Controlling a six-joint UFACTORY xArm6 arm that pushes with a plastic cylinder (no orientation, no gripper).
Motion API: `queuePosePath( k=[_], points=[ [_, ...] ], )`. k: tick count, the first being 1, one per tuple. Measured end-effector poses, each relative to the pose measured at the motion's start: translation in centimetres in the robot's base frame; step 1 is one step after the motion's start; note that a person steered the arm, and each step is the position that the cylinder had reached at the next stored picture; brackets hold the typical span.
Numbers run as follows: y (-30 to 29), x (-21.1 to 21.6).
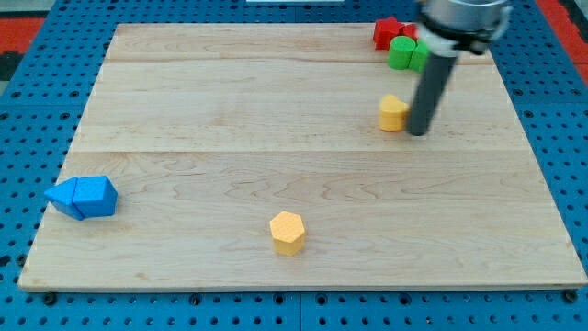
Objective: Push the yellow heart closer to the green circle and red star
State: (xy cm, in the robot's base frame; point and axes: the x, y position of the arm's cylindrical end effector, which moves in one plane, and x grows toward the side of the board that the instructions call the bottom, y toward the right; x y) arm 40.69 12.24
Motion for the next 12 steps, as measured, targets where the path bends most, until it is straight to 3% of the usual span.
queuePosePath(
  k=[1, 2, 3, 4, 5, 6, 7, 9, 10, 11, 12],
  points=[
    [-3.1, -5.9],
    [-3.3, -8.0],
    [-4.1, -3.5],
    [-7.9, -4.9],
    [-5.3, -8.3],
    [-6.9, -7.8],
    [-11.3, -9.7],
    [-4.1, -12.0],
    [-3.6, -13.7],
    [-4.8, -12.9],
    [-6.1, -2.3]
  ],
)
